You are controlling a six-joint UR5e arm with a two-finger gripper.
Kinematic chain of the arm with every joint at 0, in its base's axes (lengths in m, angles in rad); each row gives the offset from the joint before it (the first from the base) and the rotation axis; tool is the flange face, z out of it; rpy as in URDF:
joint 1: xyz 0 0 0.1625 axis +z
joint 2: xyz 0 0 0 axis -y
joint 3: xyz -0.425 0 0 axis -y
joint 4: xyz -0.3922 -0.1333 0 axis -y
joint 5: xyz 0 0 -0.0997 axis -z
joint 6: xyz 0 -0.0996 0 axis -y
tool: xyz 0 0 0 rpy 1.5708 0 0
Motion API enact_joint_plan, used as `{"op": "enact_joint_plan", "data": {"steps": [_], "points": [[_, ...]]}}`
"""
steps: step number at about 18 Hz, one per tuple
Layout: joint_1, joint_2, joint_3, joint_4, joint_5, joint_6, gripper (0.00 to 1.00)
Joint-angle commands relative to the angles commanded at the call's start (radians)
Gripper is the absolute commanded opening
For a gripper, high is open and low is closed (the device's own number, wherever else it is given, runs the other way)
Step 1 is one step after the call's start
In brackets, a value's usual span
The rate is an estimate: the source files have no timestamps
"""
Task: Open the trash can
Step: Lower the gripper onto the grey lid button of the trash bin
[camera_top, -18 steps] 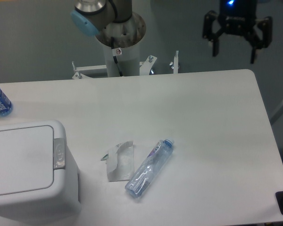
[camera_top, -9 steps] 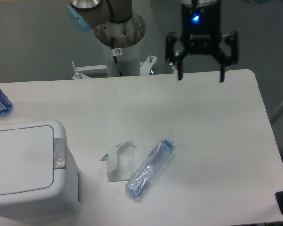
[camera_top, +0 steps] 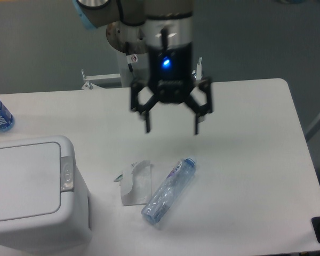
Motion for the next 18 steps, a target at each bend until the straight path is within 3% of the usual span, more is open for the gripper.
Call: {"op": "enact_joint_plan", "data": {"steps": [5,11,18], "points": [[-0.069,-0.048,0.012,0.031,-0.002,-0.058,1.00],[-0.109,-0.077,0.017,0.031,-0.006,-0.282,1.00],[-0.132,-0.089,0.008,0.031,-0.008,-0.350,1.00]]}}
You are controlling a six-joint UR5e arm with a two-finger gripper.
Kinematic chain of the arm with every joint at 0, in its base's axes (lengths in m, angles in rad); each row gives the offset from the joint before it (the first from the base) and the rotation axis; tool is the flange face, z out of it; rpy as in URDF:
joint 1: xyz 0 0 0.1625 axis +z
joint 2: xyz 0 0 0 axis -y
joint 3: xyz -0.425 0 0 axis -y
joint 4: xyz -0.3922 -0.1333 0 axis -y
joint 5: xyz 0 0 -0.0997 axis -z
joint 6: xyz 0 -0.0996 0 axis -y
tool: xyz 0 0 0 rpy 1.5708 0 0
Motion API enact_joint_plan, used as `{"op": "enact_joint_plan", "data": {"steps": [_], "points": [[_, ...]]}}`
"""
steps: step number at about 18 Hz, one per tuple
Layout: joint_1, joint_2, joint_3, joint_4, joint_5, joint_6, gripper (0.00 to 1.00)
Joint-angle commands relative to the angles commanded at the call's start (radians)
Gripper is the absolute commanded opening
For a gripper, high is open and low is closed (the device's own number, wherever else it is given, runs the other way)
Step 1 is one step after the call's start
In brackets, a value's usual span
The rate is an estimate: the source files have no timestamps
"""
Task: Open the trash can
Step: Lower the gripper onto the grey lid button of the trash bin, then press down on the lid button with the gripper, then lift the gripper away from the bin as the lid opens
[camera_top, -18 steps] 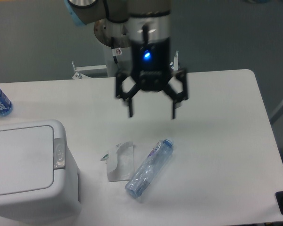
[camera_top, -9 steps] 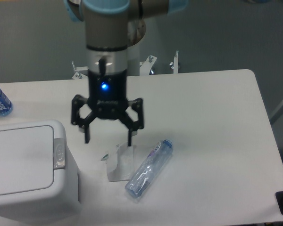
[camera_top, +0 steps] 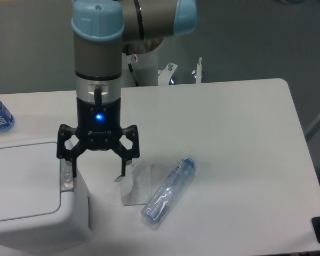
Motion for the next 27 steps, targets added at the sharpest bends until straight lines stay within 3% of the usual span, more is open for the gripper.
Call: {"op": "enact_joint_plan", "data": {"steps": [27], "points": [[-0.014,-0.011,-0.018,0.000,0.008,-0.008,1.00]]}}
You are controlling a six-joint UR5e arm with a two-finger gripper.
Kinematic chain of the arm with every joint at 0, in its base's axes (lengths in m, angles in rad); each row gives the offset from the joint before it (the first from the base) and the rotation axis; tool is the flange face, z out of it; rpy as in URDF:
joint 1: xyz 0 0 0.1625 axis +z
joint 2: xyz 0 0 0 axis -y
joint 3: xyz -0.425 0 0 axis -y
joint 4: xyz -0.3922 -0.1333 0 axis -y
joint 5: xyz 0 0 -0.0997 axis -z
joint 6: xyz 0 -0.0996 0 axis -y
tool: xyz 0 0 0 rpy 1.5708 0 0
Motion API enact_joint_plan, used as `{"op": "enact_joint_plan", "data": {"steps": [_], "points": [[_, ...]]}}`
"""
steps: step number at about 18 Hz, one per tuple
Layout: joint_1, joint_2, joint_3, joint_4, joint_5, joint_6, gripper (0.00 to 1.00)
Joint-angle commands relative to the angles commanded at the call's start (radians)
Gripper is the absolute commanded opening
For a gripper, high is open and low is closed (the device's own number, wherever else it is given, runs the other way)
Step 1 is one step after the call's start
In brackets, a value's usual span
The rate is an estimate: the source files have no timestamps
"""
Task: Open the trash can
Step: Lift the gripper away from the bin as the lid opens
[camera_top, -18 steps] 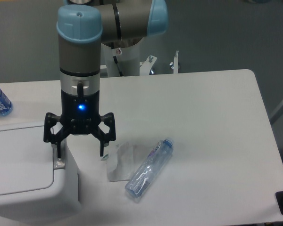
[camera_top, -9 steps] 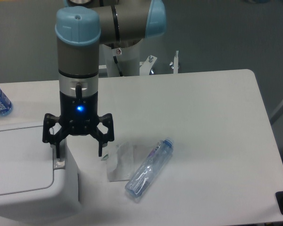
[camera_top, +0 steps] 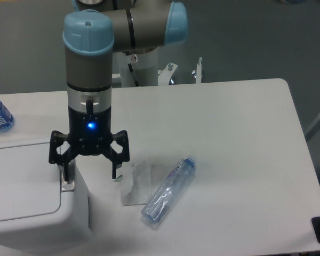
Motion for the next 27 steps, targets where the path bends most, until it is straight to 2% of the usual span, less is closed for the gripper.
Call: {"op": "enact_joint_plan", "data": {"steps": [6,12,17,19,22,25,27], "points": [[0.000,-0.003,0.003,0.000,-0.002,0.000,1.00],[0.011,0.002,0.078,0.000,0.000,0.014,1.00],[0.110,0.020,0.129,-0.005,0.006,0.050,1.00],[0.161,0.047,0.123,-0.008,0.026,0.118,1.00],[0.225,0.067,0.118,-0.015,0.116,0.262,1.00],[0.270,0.067,0.115,-0.049,0.140,0.365,1.00],[0.293,0.069,0.114,-0.078,0.150,0.496,1.00]]}}
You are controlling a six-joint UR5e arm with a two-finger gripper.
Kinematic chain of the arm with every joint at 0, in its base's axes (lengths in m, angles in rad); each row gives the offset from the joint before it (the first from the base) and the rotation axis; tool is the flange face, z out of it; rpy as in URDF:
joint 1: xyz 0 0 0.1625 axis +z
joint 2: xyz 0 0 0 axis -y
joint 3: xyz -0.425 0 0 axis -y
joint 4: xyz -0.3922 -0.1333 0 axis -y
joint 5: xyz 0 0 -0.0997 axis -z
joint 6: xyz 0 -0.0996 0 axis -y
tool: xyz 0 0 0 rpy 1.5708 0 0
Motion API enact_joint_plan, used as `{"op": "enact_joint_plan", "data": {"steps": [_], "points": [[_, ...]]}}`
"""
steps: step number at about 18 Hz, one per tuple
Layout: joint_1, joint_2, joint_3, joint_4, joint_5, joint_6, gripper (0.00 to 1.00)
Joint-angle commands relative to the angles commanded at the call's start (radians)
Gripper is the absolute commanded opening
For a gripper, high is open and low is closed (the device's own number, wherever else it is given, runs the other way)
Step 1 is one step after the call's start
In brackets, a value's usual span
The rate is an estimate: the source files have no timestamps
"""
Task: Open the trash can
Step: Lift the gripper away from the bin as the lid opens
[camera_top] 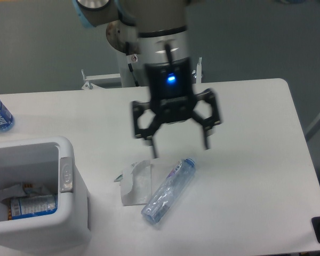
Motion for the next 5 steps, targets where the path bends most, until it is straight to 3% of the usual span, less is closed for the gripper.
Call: {"op": "enact_joint_plan", "data": {"steps": [5], "points": [[0.052,0.035,-0.066,-0.054,0.046,0.310,1.00]]}}
